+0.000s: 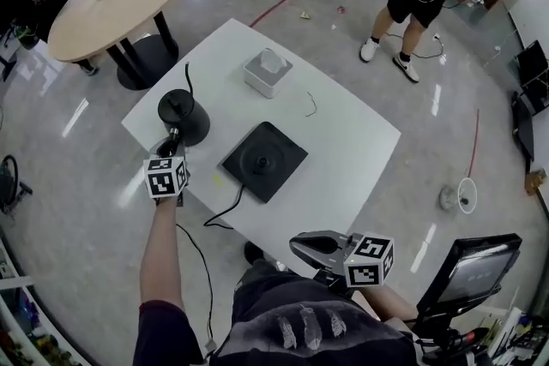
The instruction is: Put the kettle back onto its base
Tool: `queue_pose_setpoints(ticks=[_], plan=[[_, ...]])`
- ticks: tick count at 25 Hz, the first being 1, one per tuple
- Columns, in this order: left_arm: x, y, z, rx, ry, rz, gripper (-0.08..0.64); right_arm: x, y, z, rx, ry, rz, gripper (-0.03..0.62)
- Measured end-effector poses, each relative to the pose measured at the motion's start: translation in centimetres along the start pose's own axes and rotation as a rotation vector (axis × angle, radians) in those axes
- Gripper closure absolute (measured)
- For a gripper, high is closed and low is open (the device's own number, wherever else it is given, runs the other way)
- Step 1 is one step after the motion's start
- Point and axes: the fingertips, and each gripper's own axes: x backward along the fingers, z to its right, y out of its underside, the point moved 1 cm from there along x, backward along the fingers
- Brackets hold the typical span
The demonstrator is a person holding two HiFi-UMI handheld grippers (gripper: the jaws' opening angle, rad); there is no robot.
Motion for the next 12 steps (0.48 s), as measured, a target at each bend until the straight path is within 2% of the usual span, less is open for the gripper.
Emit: queue_pose_setpoints(ticks=[3,6,12], plan=[[0.3,-0.7,0.0,0.032,0.01,0.05,0.495,0.3,-0.1,0.5,0.004,0.018,0.005,0.591],[0.5,-1.9,0.7,0.013,0.036,0.075,0.495,0.3,-0.2,0.5,0.0,0.027,0.017,0.592],[3.3,-2.2,0.0,0.009,0.04,0.084,0.494,-1.2,-0.2,-1.1,0.027,-0.019,-0.021,0.592]])
